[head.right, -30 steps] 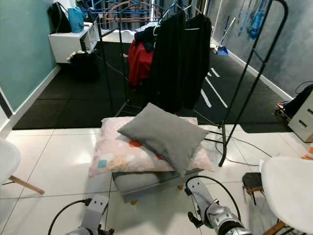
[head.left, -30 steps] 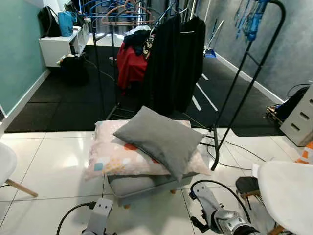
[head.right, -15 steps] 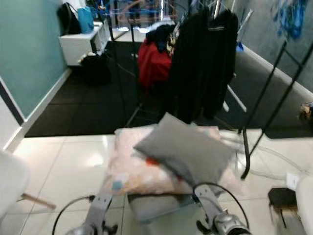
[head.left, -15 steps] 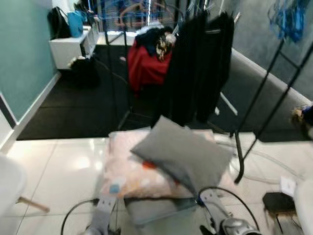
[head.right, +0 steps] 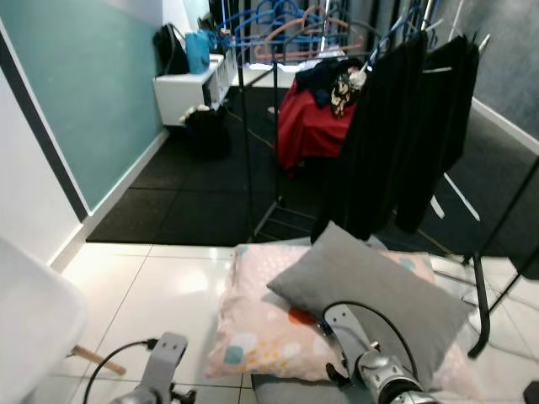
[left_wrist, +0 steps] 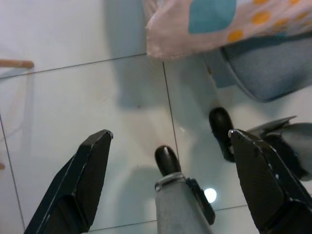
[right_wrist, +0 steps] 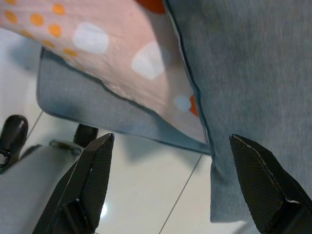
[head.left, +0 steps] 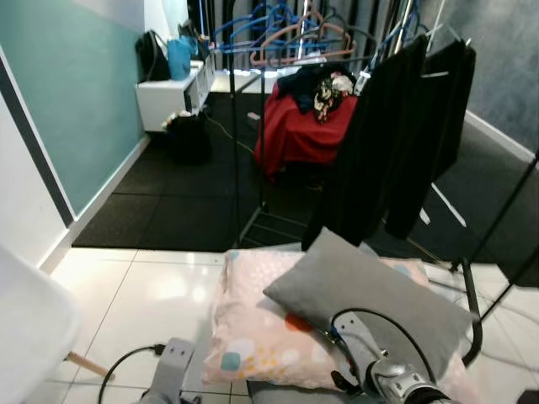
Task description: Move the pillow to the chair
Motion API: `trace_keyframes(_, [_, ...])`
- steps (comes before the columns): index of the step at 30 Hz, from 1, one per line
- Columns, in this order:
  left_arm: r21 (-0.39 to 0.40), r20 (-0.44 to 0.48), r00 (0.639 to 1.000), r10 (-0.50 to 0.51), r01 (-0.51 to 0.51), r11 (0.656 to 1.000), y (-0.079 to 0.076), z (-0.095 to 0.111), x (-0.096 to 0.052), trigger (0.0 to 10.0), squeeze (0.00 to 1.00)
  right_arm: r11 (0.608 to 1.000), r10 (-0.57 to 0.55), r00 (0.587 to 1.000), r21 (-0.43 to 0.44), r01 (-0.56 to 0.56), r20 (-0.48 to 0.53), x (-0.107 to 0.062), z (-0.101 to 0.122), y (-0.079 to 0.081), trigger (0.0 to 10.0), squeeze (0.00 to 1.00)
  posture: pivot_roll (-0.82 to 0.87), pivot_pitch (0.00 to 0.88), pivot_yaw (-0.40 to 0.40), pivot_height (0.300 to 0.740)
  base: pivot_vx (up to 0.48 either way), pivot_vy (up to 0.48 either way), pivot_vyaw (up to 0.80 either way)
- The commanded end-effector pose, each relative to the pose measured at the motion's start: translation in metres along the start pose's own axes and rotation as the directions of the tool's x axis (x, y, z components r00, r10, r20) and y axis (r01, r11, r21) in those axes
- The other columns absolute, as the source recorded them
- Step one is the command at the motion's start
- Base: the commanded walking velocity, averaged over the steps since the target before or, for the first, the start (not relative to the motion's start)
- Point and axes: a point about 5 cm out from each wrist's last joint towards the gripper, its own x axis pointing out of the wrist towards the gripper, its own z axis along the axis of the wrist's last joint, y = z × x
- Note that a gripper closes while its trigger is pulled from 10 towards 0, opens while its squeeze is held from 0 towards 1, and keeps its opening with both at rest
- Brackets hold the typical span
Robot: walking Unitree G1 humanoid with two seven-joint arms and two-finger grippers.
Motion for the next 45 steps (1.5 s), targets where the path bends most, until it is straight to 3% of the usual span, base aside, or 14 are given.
trace_keyframes(1, [-0.001,-0.027,1.0,-0.002,0.002,1.0,0.001,-0.007,-0.001,10.0,0.0,1.0,0.001,1.0,0.015,-0.001,-0.009,0.0,-0.004,0.002,10.0,0.0,-0.15,0.0,-0.072,0.74,0.0,-0.48,0.0])
trace_keyframes(17, [-0.006,-0.027,1.0,0.002,-0.002,1.0,0.001,-0.007,-0.001,10.0,0.0,0.995,-0.084,0.996,0.045,0.083,0.005,0.0,-0.004,-0.003,10.0,0.0,-0.15,0.0,-0.075,0.74,0.0,-0.45,0.0])
trace_keyframes(32, [-0.012,-0.033,0.999,0.02,-0.021,1.0,0.001,-0.008,-0.001,10.0,0.0,0.981,-0.156,0.988,0.113,0.156,-0.007,-0.001,-0.008,-0.006,10.0,0.0,-0.16,0.0,-0.076,0.74,0.0,0.0,0.0])
trace_keyframes(38, [-0.011,-0.034,0.999,0.023,-0.024,1.0,0.001,-0.008,-0.001,10.0,0.0,0.949,-0.196,0.98,0.245,0.197,-0.03,0.0,-0.012,-0.006,10.0,0.0,-0.16,0.0,-0.076,0.74,0.0,0.0,0.0])
trace_keyframes(39, [-0.009,-0.035,0.999,0.027,-0.027,1.0,0.002,-0.008,-0.001,10.0,0.0,0.921,-0.186,0.982,0.341,0.189,-0.041,0.0,-0.015,-0.003,10.0,0.0,-0.16,0.0,-0.075,0.73,0.0,0.0,0.0])
trace_keyframes(45, [-0.007,-0.036,0.998,0.042,-0.042,0.999,0.003,-0.008,-0.001,10.0,0.0,0.904,-0.168,0.985,0.392,0.173,-0.047,0.001,-0.017,0.0,10.0,0.0,-0.16,0.0,-0.077,0.705,0.0,0.0,0.0])
